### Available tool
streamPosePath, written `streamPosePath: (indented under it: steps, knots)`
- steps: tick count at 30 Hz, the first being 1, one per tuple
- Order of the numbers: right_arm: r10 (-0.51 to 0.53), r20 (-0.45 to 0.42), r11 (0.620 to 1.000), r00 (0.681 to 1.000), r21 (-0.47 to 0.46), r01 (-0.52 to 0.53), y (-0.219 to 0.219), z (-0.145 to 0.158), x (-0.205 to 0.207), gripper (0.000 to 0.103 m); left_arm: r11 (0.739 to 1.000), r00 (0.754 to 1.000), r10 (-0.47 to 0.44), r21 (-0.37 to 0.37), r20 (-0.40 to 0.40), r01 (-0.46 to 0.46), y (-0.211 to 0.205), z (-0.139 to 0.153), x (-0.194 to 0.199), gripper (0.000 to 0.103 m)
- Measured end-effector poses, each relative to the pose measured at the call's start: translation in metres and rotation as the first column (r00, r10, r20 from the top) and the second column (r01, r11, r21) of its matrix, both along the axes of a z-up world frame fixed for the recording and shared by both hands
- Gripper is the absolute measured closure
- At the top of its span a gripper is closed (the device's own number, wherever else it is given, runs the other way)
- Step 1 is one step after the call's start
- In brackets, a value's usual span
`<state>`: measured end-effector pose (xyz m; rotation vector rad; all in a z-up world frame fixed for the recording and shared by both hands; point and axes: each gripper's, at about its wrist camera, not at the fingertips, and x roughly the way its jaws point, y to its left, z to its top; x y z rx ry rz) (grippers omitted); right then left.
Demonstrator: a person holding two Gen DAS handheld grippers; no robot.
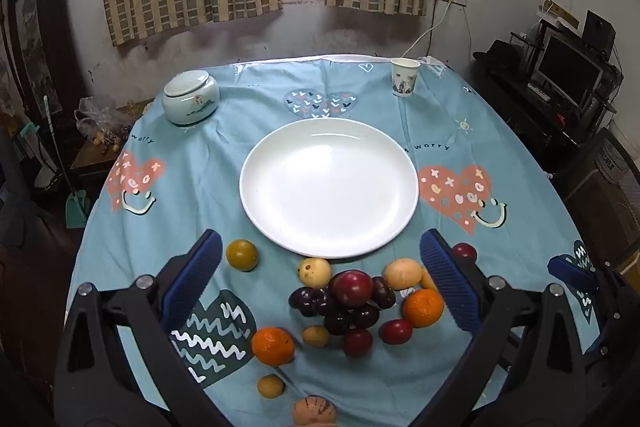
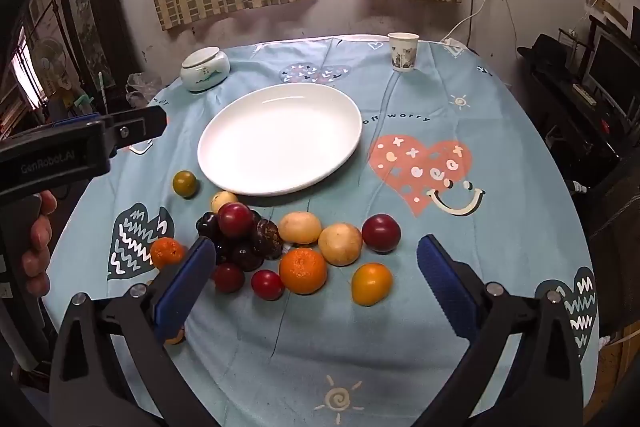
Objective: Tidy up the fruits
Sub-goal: 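Grasp the orange tomato with the right tool while the left tool grasps the striped brown fruit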
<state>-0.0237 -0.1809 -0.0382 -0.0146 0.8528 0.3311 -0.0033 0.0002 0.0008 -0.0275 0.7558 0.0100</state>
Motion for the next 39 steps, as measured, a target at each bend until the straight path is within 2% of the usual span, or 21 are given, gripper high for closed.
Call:
streamPosePath:
  steps: [7, 11, 14, 15, 18, 20, 23, 27, 30, 34, 37, 39]
  knots:
    - [0.000, 0.009, 1.000, 1.000, -0.018, 0.001, -0.003, -0.002, -0.007, 0.001, 1.000, 0.999, 0.001, 0.004, -0.054, -0.001, 0.001, -0.017, 0.002, 0.002]
    - [0.013, -0.016, 0.999, 1.000, -0.045, -0.013, -0.006, -0.011, -0.011, 0.001, 0.999, 0.998, -0.019, 0.045, -0.062, 0.022, 0.002, -0.025, -0.005, 0.002]
    - [0.018, -0.033, 0.990, 0.999, -0.143, -0.023, -0.013, -0.029, -0.020, 0.001, 0.995, 0.991, -0.085, 0.039, -0.103, 0.090, 0.011, -0.044, -0.022, 0.002]
    - [0.019, -0.063, 0.987, 0.998, -0.156, -0.028, -0.018, -0.038, -0.022, 0.001, 0.993, 0.988, -0.106, 0.034, -0.116, 0.110, 0.014, -0.052, -0.029, 0.002]
    - [-0.015, -0.140, 0.992, 0.990, -0.129, -0.004, -0.040, -0.064, -0.024, 0.002, 0.987, 0.972, -0.158, -0.013, -0.175, 0.158, 0.020, -0.075, -0.047, 0.002]
    - [-0.047, -0.180, 0.996, 0.982, -0.084, 0.032, -0.056, -0.077, -0.015, 0.010, 0.984, 0.961, -0.175, -0.020, -0.213, 0.174, 0.020, -0.091, -0.059, 0.002]
    - [-0.034, -0.229, 0.999, 0.973, -0.043, 0.025, -0.053, -0.089, 0.004, 0.020, 0.984, 0.951, -0.179, -0.047, -0.251, 0.172, 0.024, -0.107, -0.065, 0.003]
    - [-0.029, -0.251, 0.998, 0.968, -0.056, 0.016, -0.038, -0.097, 0.023, 0.023, 0.988, 0.958, -0.153, -0.031, -0.244, 0.150, 0.032, -0.109, -0.075, 0.003]
    - [-0.031, -0.291, 0.999, 0.956, -0.022, 0.025, -0.036, -0.105, 0.036, 0.033, 0.991, 0.955, -0.136, -0.029, -0.264, 0.133, 0.040, -0.114, -0.082, 0.003]
    - [-0.042, -0.353, 0.998, 0.935, 0.030, 0.056, -0.038, -0.118, 0.050, 0.039, 0.991, 0.946, -0.135, -0.041, -0.295, 0.129, 0.040, -0.124, -0.086, 0.003]
    - [-0.028, -0.356, 0.999, 0.934, 0.010, 0.034, -0.032, -0.122, 0.054, 0.049, 0.989, 0.936, -0.148, -0.041, -0.318, 0.143, 0.032, -0.133, -0.084, 0.003]
    - [-0.017, -0.347, 1.000, 0.938, -0.005, 0.017, -0.030, -0.122, 0.056, 0.063, 0.986, 0.928, -0.163, -0.042, -0.335, 0.158, 0.026, -0.138, -0.082, 0.004]
